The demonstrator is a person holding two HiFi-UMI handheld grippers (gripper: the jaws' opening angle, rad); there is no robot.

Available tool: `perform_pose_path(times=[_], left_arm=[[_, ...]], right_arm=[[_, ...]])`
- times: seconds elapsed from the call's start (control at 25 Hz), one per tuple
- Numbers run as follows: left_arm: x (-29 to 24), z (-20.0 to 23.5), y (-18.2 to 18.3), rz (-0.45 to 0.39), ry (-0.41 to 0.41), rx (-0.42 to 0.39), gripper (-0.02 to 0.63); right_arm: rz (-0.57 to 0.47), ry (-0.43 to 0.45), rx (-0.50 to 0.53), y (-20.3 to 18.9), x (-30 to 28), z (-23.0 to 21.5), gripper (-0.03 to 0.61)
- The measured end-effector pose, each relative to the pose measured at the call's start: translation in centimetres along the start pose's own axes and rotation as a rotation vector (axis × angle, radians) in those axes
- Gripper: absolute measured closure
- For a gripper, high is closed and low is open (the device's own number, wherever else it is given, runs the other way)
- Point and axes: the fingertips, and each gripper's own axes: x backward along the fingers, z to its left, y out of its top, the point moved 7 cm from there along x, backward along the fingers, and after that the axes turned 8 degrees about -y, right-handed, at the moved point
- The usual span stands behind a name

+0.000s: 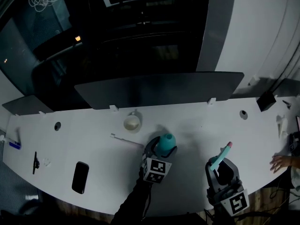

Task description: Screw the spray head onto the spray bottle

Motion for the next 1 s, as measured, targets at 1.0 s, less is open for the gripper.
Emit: perform_pose_path(times=[1.0], left_arm=[[8.4, -8.0, -3.9, -0.032, -0.070, -0.021, 0.261]], right_arm=[[-0.045, 0.366, -0.073, -2.4, -5.1, 9.4, 0.442]])
